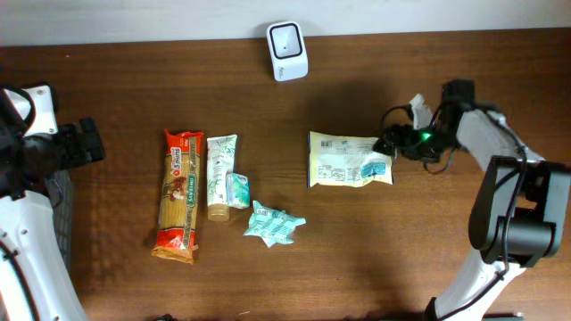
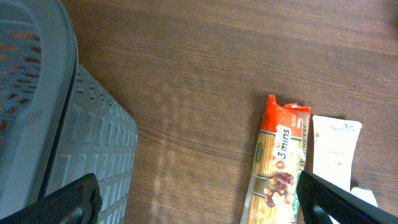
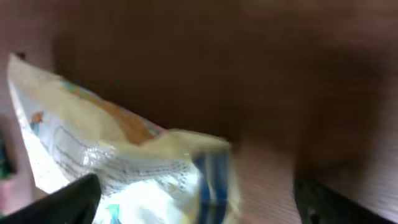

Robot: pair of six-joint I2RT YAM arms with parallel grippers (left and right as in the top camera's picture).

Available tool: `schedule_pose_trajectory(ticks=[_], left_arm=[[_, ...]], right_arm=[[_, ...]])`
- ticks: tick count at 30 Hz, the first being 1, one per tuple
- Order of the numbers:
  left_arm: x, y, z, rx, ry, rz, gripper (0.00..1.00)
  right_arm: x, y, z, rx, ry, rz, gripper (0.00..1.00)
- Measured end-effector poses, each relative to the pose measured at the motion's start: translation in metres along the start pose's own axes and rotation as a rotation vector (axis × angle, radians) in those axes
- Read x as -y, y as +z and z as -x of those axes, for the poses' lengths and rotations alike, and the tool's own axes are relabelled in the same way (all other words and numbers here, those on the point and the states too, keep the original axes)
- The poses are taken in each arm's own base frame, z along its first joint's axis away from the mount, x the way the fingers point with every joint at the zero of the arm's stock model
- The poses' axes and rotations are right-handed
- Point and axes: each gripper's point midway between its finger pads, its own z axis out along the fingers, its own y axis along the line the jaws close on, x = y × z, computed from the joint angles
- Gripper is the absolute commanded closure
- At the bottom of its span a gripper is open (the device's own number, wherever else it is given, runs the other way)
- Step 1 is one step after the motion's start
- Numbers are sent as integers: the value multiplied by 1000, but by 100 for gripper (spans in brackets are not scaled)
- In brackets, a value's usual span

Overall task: Scan the item barcode
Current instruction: 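Regrasp the white-blue bag's right edge with the right gripper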

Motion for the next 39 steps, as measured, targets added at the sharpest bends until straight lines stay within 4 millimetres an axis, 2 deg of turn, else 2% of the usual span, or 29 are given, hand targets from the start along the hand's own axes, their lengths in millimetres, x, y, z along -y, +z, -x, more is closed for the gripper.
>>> schedule_pose_trajectory(ticks=[2,5,6,8,9,11,13,18,20,22,25,27,29,33,35,39], left_arm=[[0,0,0,-1,0,0,1],[0,0,0,-1,0,0,1],[0,0,0,0,0,0,1],[0,0,0,0,0,0,1],[0,0,0,0,0,0,1],[0,0,0,0,0,0,1],[0,0,0,0,0,0,1],[0,0,0,0,0,0,1],[0,0,0,-1,0,0,1],[0,0,0,0,0,0,1],[0,0,0,0,0,0,1],[0,0,0,0,0,0,1],[0,0,0,0,0,0,1],[0,0,0,0,0,0,1],[0,0,0,0,0,0,1],[0,0,0,0,0,0,1]], right_arm=[[-13,8,10,68,-34,67,1],[-41,22,6,60,-73,136,0],[-52,28,3,44,-89,158,13],[-66,38,-3,14,-107,185,29],[-71,43,-8,-7,-94,207,45],[-69,46,-12,-25,-72,204,83],[-66,52,-19,-47,-49,211,96],[-65,53,-24,-72,20,208,96],[-70,47,-25,-104,57,213,96],[-91,24,-19,-114,40,264,96],[-141,-37,9,-31,-96,362,96],[-164,-66,18,13,-167,412,96],[-176,-77,20,28,-198,457,96],[-177,-78,17,19,-198,464,96],[-164,-72,17,12,-194,382,96],[-124,-55,15,-25,-174,168,96]])
